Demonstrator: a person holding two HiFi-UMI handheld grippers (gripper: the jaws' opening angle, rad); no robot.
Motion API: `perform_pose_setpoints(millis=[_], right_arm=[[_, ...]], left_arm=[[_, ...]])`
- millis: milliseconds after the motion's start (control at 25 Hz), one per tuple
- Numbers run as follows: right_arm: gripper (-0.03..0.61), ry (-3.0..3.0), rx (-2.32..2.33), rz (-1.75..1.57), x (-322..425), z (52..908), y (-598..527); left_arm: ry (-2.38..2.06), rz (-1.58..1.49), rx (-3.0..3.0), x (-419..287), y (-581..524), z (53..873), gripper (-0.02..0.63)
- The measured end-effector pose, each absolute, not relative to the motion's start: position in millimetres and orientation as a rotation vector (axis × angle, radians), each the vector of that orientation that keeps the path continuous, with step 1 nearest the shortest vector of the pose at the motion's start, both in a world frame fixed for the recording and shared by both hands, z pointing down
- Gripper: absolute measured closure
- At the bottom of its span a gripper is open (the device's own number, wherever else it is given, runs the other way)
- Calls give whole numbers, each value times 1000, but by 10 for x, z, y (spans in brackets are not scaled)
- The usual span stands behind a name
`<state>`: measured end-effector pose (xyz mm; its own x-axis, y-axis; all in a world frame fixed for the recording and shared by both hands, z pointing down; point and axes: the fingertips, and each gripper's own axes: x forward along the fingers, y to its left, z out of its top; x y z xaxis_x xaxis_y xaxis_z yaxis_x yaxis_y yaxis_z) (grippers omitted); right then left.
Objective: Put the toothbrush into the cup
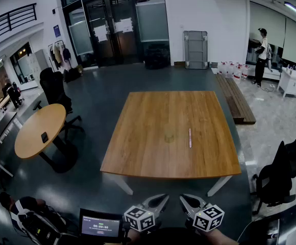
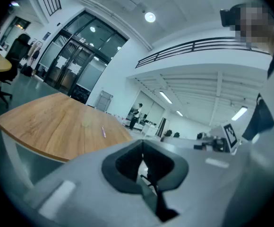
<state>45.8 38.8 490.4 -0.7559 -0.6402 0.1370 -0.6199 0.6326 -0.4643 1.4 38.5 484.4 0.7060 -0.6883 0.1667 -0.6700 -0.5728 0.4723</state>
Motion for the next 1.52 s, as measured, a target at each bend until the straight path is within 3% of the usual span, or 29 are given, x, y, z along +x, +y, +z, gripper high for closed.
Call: perform_pose_setpoints(millis=[1000,1520], right_arm=[[572,2823,-1033,-719,674,4835,302],[571,2796,-958,-758,1273,4607,150]], left_arm=[[-1032,-28,2401,292,253,4861,614],[-1111,-36,2380,848,129,4747,614]])
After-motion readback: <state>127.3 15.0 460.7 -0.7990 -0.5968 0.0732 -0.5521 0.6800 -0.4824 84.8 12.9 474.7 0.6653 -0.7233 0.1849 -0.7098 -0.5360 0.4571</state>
